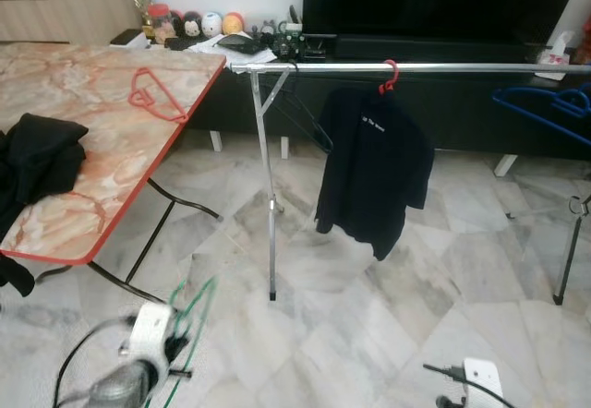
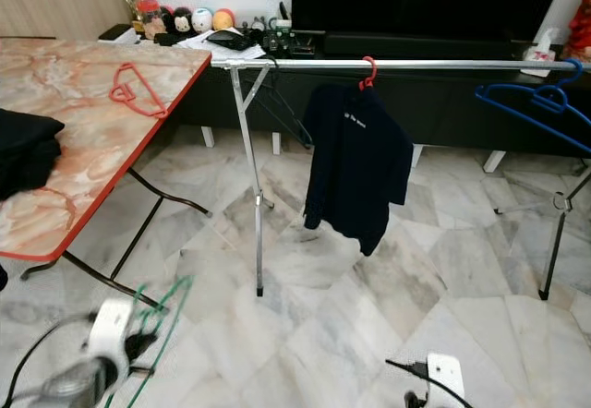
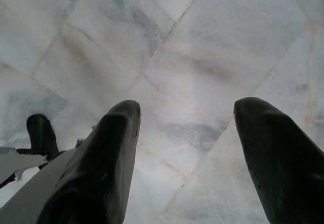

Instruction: Hang hanger

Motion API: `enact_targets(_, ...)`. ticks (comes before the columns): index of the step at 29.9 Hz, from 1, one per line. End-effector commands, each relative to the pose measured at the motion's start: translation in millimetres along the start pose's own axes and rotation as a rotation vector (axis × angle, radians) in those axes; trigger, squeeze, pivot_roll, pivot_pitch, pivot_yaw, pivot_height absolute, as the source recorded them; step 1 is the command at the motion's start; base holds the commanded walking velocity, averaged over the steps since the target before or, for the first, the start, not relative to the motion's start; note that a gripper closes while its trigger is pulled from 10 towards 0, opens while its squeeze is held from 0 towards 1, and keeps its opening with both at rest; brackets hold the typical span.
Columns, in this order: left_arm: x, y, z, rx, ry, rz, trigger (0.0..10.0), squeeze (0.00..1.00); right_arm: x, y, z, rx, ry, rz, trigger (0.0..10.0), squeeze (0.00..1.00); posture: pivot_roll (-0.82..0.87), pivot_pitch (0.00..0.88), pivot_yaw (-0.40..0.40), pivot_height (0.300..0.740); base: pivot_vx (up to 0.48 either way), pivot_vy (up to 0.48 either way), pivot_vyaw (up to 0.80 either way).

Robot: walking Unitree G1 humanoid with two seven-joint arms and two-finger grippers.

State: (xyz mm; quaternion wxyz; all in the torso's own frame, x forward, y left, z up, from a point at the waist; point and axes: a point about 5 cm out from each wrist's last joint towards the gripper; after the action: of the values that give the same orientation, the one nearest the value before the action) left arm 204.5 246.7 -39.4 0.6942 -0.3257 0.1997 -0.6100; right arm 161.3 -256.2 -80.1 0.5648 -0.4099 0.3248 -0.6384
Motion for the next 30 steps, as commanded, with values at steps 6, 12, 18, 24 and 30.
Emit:
enact_targets(6,-22.4,-6.2,-48,-0.126,-0.095,0.19,10.0,0.0,6.4,-0.3,6,0.02,0.025,-0.027,10.0,0.0,0.03,0.0,-0.047,0.74,0.0,0.0,0.0)
enact_targets(12,-19.3,-4.4,-52,-0.117,-0.113,0.225,10.0,0.0,8.2,-0.5,6,0.022,0.035,-0.04,10.0,0.0,0.03,0.0,-0.052,0.74,0.0,0.0,0.0)
enact_targets(18,-18.6,-4.1,-55,-0.131,-0.082,0.229,10.0,0.0,7.5,-1.1,-3,0.001,0.052,-0.055,10.0,0.0,0.01,0.0,-0.029,0.74,0.0,0.0,0.0)
enact_targets(24,-17.8,-3.9,-57,-0.155,-0.026,0.202,10.0,0.0,15.8,-2.6,-7,-0.011,0.092,-0.102,10.0,0.0,0.0,0.0,-0.002,0.74,0.0,-0.196,0.0)
enact_targets(30,-16.0,-3.1,-58,-0.161,-0.015,0.192,10.0,0.0,24.4,-5.9,-22,-0.047,0.068,-0.116,10.0,0.0,-0.01,0.0,0.006,0.74,0.0,-0.295,0.0)
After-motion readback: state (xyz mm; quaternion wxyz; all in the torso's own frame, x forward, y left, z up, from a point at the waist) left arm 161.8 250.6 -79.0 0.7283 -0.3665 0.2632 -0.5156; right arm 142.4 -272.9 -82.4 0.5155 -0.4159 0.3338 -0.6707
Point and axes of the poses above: a point about 5 cm out from each wrist's last joint towards the gripper, its own y axis pointing out of the wrist towards the gripper, its own z axis along the axis of the wrist's last joint, x = y × z, and after that the axes turned 12 degrees about -y, right-handed
